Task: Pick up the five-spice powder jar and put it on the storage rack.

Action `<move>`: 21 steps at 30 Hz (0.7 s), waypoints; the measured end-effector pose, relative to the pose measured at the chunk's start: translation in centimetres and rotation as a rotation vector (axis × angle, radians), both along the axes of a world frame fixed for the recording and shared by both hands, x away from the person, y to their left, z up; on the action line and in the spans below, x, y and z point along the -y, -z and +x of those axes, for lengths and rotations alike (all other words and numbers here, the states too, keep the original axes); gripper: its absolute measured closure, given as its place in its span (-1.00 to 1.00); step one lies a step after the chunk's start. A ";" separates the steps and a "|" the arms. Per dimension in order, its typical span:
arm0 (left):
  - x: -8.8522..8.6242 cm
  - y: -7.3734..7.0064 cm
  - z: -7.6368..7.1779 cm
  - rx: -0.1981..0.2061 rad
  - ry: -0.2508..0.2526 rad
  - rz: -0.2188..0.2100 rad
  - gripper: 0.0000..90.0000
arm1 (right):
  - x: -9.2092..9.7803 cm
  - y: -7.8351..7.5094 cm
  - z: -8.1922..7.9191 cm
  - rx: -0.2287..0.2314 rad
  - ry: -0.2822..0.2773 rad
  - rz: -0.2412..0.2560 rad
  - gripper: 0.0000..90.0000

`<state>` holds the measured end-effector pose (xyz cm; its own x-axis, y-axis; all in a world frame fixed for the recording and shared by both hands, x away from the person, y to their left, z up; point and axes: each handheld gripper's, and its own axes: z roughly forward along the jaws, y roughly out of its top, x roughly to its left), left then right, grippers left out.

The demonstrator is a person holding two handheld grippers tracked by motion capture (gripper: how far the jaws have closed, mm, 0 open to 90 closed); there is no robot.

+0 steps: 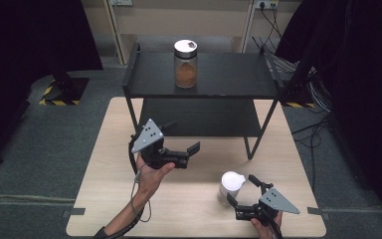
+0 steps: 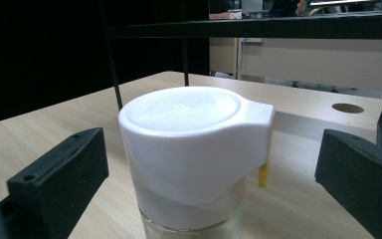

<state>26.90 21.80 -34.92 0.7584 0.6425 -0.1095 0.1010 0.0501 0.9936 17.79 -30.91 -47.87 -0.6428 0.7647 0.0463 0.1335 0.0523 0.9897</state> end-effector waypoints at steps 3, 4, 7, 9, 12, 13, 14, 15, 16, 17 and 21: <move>-0.1 1.5 0.1 0.014 -0.005 0.011 -0.98 | 0.0 0.0 0.0 0.000 -0.001 0.000 -0.99; -0.2 2.3 0.3 0.008 0.000 -0.002 -0.98 | 0.0 0.0 0.0 0.000 -0.001 -0.001 -0.99; -0.3 3.7 0.5 0.004 0.004 -0.013 -0.99 | 0.0 0.0 0.0 0.000 -0.001 -0.001 -0.99; -0.4 4.6 0.7 0.005 0.010 -0.019 -0.99 | 0.0 0.0 0.0 0.000 -0.001 -0.002 -0.99; -0.4 5.7 0.8 0.008 0.013 -0.012 -0.99 | 0.0 0.0 0.0 0.000 -0.001 -0.002 -0.99; -0.4 6.0 0.8 0.008 0.012 -0.010 -0.99 | 0.0 0.0 0.0 0.001 -0.001 -0.003 -0.99; -0.5 6.4 0.8 0.003 0.013 -0.011 -0.99 | 0.0 0.0 0.0 0.000 -0.001 -0.002 -0.99; -0.5 6.7 0.9 0.000 0.016 -0.015 -0.99 | 0.0 0.0 0.0 0.000 -0.001 -0.002 -0.99; -0.6 7.0 0.9 -0.002 0.016 -0.016 -0.99 | 0.0 0.0 0.0 0.000 -0.001 -0.003 -0.99; -0.7 7.4 0.9 -0.004 0.019 -0.021 -0.99 | 0.0 0.0 0.0 0.000 -0.001 -0.003 -0.99; -0.7 8.5 1.0 -0.017 0.018 -0.011 -0.99 | -0.1 0.0 0.0 0.001 -0.001 -0.004 -0.99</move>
<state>27.92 22.53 -43.40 0.7676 0.6277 -0.1296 0.1192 0.0590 0.9911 17.79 -30.85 -47.84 -0.6436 0.7642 0.0420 0.1320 0.0568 0.9896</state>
